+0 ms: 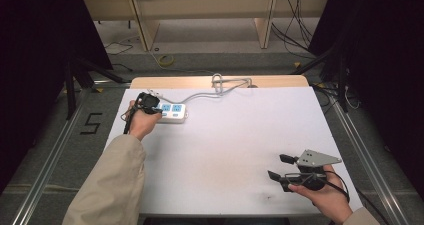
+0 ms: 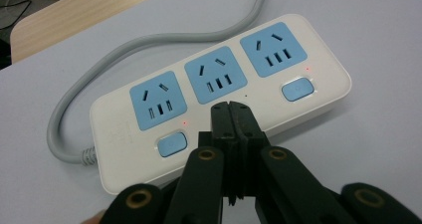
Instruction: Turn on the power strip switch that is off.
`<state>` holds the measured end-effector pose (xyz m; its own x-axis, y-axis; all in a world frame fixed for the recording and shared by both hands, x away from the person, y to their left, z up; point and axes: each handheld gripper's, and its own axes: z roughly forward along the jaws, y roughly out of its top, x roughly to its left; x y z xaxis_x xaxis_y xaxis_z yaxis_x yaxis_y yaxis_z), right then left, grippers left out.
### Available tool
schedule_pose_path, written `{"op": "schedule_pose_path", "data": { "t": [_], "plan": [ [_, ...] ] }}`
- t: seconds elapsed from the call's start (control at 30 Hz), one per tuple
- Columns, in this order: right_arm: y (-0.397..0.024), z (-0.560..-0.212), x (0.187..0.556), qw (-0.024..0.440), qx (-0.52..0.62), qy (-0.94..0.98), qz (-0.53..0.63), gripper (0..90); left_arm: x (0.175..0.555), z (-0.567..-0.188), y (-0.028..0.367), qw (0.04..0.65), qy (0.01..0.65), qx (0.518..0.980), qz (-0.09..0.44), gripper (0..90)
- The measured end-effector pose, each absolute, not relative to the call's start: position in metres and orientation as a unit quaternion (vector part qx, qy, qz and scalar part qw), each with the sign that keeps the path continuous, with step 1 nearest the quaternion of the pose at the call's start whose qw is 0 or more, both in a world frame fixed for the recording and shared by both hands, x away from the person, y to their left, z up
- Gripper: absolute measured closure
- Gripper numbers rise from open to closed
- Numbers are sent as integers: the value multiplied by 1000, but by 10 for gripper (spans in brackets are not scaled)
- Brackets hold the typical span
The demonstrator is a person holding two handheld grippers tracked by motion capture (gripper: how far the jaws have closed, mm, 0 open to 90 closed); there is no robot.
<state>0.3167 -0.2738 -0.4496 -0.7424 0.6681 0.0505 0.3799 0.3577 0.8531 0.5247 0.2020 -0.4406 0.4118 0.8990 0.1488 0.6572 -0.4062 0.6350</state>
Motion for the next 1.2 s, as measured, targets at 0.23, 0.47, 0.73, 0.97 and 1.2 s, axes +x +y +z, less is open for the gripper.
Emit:
{"op": "schedule_pose_path", "data": {
  "t": [0.23,0.47,0.73,0.97,1.2],
  "plan": [
    [-273,-450,317,153,324,810,464,285,531,-442,200,243,485,805,240,898],
    [-273,-450,317,153,323,811,463,284,536,-442,198,238,485,807,238,898],
    [-273,-450,317,153,322,811,464,284,541,-445,195,232,487,810,231,898],
    [-273,-450,317,153,321,811,464,284,544,-445,192,232,486,811,228,898],
    [-273,-450,317,154,321,810,465,284,546,-443,190,224,486,813,229,898]
  ]
}}
